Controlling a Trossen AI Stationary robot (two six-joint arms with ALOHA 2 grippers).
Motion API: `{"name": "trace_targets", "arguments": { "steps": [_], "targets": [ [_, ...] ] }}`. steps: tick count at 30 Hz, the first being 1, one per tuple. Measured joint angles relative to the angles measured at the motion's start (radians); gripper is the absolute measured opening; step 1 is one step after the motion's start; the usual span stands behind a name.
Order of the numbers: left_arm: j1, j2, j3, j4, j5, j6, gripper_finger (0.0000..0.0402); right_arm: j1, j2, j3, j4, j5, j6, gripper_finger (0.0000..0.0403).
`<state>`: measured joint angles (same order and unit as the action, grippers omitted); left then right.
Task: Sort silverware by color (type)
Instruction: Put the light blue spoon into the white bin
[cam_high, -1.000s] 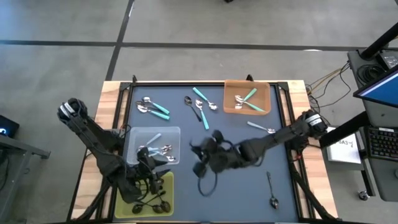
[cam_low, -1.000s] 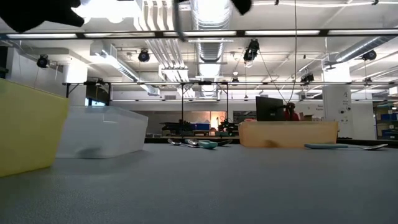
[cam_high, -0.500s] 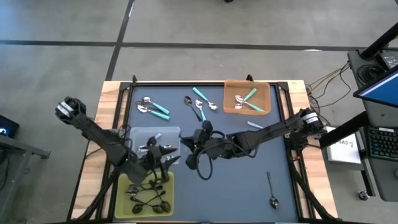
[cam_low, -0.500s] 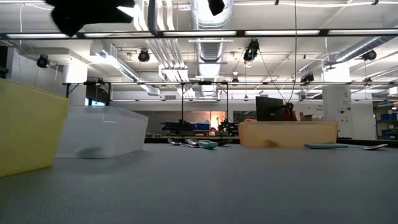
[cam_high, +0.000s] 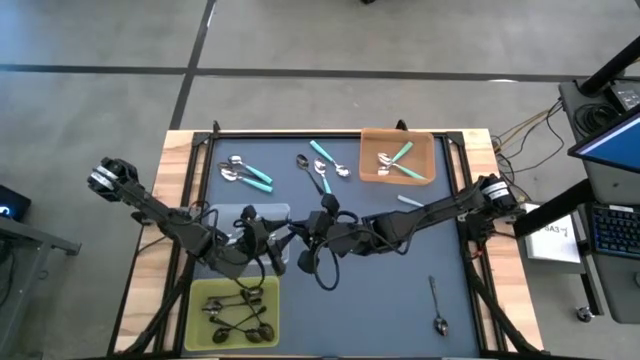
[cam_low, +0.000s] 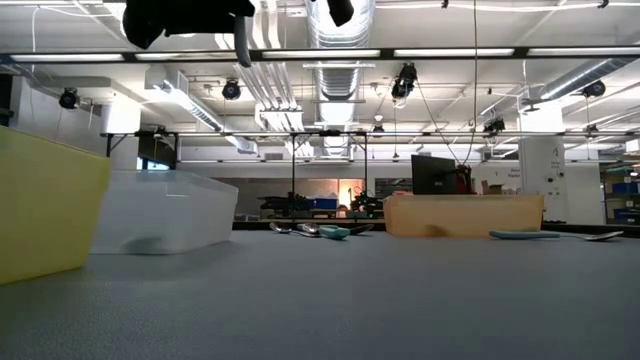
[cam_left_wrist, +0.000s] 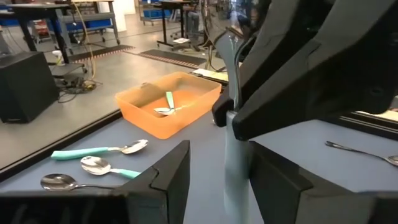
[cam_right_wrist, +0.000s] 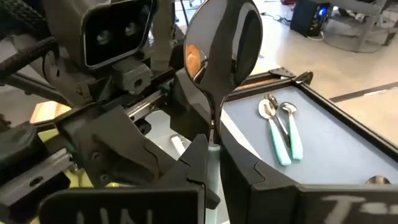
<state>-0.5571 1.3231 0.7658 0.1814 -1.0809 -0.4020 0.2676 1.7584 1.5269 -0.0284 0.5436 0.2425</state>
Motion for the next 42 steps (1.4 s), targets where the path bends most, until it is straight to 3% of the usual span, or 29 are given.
{"name": "trace_targets", "arguments": {
  "steps": [5, 10, 16, 22, 25, 28, 32, 36, 39, 42],
  "targets": [
    [0.013, 0.0, 0.0, 0.002, 0.003, 0.001, 0.0107, -0.001, 0.0, 0.0, 0.011, -0.001, -0.034, 0.0013],
    [0.016, 0.0, 0.0, 0.003, 0.023, -0.006, 0.0022, -0.002, 0.0, 0.0, 0.008, 0.004, -0.034, 0.0016],
    [0.021, -0.001, 0.0, -0.017, 0.111, -0.029, 0.0015, 0.001, -0.004, 0.0, -0.034, 0.0, -0.014, 0.0063],
    [0.021, -0.038, 0.0, -0.128, 0.157, -0.072, 0.0015, 0.005, -0.046, 0.001, -0.238, -0.005, 0.09, 0.012],
    [0.021, -0.076, 0.007, -0.287, 0.206, -0.113, 0.0015, 0.016, -0.091, 0.001, -0.386, -0.032, 0.204, 0.0138],
    [0.021, -0.124, 0.027, -0.516, 0.277, -0.194, 0.0015, 0.025, -0.132, 0.002, -0.559, -0.134, 0.4, 0.0144],
    [0.021, -0.183, 0.056, -0.878, 0.411, -0.299, 0.0015, 0.043, -0.148, 0.002, -0.814, -0.287, 0.686, 0.0136],
    [0.021, -0.219, 0.057, -1.202, 0.567, -0.389, 0.0014, 0.133, -0.122, -0.003, -1.065, -0.326, 0.904, 0.0122],
    [0.021, -0.237, 0.057, -1.324, 0.637, -0.411, 0.0014, 0.204, -0.086, -0.006, -1.193, -0.374, 1.022, 0.0114],
    [0.021, -0.249, 0.056, -1.332, 0.682, -0.398, 0.003, 0.26, -0.057, -0.006, -1.236, -0.391, 1.095, 0.011]
  ]
}}
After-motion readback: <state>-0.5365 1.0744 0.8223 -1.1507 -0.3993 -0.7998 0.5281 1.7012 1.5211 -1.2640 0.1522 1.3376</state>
